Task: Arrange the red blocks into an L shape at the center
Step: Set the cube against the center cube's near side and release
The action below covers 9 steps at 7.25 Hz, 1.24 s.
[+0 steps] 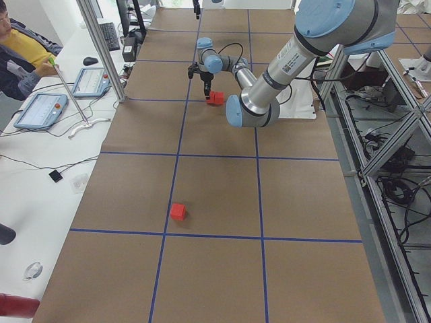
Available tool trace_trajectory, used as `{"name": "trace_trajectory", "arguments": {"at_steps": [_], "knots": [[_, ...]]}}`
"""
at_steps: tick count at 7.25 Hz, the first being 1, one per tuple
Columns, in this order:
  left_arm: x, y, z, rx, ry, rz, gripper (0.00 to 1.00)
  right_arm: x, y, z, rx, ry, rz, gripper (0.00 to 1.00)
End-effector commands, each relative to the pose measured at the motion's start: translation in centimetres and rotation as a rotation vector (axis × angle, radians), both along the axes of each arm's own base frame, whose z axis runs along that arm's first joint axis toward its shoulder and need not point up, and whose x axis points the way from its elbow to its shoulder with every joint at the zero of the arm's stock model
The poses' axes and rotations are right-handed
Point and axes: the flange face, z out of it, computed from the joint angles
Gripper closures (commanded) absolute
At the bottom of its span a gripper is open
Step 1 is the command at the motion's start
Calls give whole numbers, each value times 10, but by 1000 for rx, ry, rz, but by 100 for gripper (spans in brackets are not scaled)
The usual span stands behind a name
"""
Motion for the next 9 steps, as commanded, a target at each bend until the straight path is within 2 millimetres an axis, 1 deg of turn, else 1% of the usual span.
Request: {"name": "trace_trajectory", "arguments": {"at_steps": [1,3,5,6,7,8,9], "knots": [[0,0,3,-2,-3,0,41,0,0,0,0,0,0,1],[0,0,1,-1,0,-1,34,0,0,0,1,0,-1,1],[0,0,1,-2,0,-2,34,0,0,0,1,0,-1,1],[-1,0,0,0,1,-1,27,0,0,0,1,0,-1,1],[-3,0,-2,6,8,0,0,0,0,0,1,0,-1,1],[-13,-5,-10,27,22,-2,0,0,0,0,1,0,-1,1],[-33,-11,-26,75,55,11,0,0,0,0,-1,0,-1,1]]}}
